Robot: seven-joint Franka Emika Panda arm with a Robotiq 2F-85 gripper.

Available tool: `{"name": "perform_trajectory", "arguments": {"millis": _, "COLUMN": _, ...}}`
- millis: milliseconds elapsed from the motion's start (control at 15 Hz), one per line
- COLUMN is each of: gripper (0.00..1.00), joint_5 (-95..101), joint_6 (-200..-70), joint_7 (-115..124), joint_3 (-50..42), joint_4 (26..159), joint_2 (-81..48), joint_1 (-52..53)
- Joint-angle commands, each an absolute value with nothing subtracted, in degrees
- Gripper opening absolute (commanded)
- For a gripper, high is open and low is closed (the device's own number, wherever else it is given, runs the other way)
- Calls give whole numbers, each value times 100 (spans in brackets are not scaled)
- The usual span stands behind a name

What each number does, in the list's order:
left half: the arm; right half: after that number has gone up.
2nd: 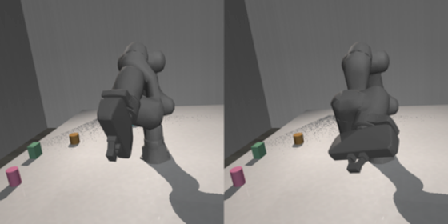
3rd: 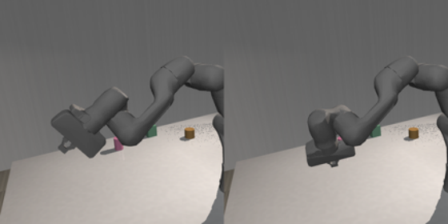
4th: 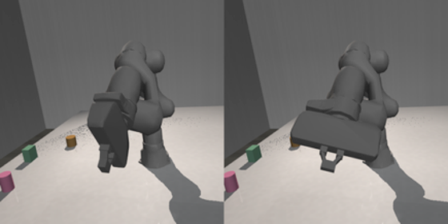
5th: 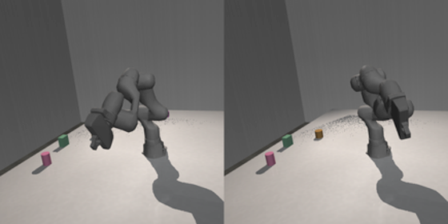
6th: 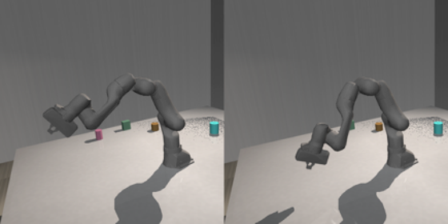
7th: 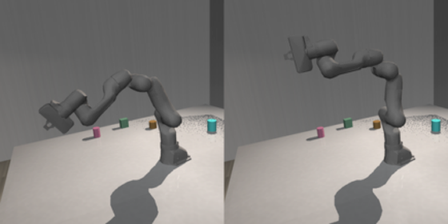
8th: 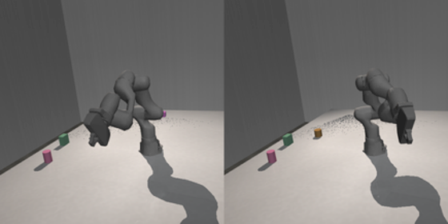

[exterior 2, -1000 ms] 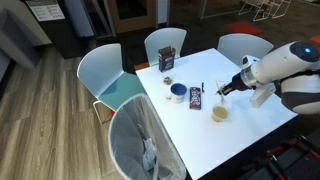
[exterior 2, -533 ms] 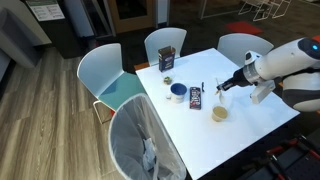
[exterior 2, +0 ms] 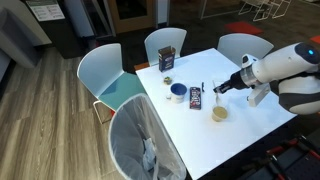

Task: Scoop out one spoonful of contents and put it on the table

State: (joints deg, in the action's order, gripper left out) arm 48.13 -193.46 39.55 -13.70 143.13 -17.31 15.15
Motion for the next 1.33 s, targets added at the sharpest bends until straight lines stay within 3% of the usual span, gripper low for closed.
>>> {"name": "perform_trajectory", "arguments": {"millis": 0, "gripper": 3, "joint_5": 4735, "joint_6": -19464, "joint_7": 3861, "joint_3": -1497, "joint_4": 14094, "joint_2": -2039, "joint_1": 1735}}
{"name": "perform_trajectory", "arguments": {"millis": 1267, "gripper": 3, "joint_5": 4777, "joint_6": -19315, "joint_7": 3755, "joint_3": -2132, "joint_4": 13927, "joint_2": -2574, "joint_1": 2725}}
